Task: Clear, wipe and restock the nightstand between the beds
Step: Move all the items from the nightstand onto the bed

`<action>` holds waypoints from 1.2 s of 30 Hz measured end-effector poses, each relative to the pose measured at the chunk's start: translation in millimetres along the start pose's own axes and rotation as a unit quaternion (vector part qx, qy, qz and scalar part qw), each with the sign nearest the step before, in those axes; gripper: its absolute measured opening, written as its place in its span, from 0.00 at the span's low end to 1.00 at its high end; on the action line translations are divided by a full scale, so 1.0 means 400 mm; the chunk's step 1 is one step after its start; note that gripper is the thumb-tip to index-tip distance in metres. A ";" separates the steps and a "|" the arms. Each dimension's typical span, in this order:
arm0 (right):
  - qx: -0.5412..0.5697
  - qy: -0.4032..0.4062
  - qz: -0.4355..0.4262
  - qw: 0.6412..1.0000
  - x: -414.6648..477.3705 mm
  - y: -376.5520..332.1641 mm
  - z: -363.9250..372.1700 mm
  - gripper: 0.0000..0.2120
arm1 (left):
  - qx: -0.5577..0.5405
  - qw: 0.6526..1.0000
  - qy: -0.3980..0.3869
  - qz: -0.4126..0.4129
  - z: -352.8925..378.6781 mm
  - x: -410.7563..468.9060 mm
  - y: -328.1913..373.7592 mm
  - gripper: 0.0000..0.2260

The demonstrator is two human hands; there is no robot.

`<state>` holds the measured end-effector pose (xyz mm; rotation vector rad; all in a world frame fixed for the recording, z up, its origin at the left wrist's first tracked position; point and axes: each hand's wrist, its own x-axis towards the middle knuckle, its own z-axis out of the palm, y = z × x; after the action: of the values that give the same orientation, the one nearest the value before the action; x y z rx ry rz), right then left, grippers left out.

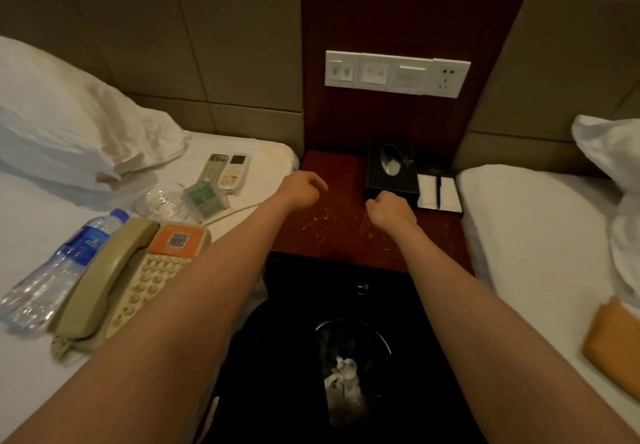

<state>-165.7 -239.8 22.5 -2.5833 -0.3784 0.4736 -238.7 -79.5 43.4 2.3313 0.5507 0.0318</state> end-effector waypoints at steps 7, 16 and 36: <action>-0.050 -0.009 0.005 0.999 0.081 0.093 -0.037 0.21 | 0.013 0.997 -0.082 -0.007 0.094 0.089 0.051 0.18; -0.099 -0.016 0.002 0.995 0.247 0.147 -0.056 0.33 | 0.217 0.967 -0.117 0.070 0.228 0.251 0.141 0.27; -0.185 -0.072 0.010 0.980 0.516 0.154 -0.038 0.46 | 0.314 0.932 -0.181 0.003 0.371 0.526 0.156 0.48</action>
<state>37.5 -226.7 -49.8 -2.9220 -0.5361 0.6520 2.5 -133.1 -52.0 2.8538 0.4000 -0.6486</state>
